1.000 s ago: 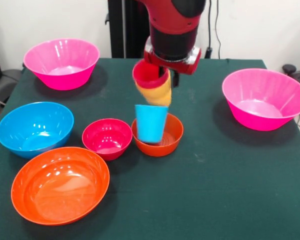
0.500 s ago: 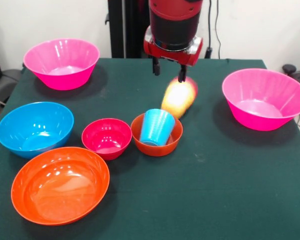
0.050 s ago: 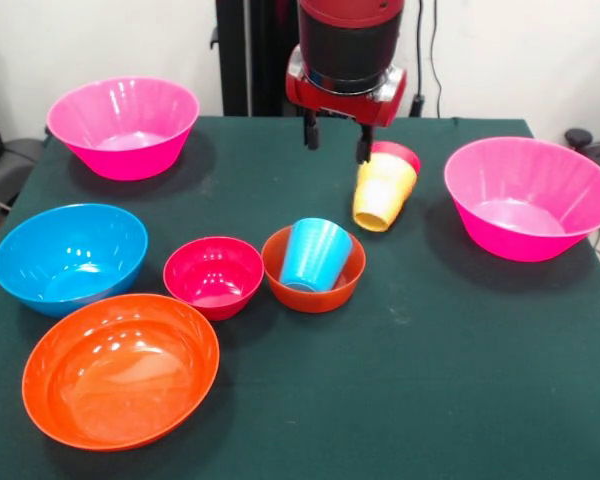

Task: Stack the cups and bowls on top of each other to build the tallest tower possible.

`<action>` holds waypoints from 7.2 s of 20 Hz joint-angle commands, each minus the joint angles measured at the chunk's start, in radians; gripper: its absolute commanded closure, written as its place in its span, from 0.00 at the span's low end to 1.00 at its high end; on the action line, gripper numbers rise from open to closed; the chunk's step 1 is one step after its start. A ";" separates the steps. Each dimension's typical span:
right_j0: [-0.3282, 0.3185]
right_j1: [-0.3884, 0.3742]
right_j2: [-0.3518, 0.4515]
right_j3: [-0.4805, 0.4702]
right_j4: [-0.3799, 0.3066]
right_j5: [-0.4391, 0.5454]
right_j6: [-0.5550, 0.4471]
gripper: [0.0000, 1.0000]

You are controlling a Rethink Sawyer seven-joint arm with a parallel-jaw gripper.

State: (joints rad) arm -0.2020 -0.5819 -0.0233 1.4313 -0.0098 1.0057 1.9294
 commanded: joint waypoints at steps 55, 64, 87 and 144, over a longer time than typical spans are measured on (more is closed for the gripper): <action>-0.158 0.327 0.183 -0.072 -0.185 -0.381 -0.061 0.00; -0.162 0.097 0.197 0.057 -0.127 -0.100 -0.086 0.00; -0.191 0.078 0.248 0.091 -0.165 -0.211 -0.072 0.00; 0.016 0.269 -0.012 -0.199 -0.271 -0.195 0.042 0.00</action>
State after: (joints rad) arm -0.1966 -0.3612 -0.0669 1.2837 -0.2667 0.7255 1.9294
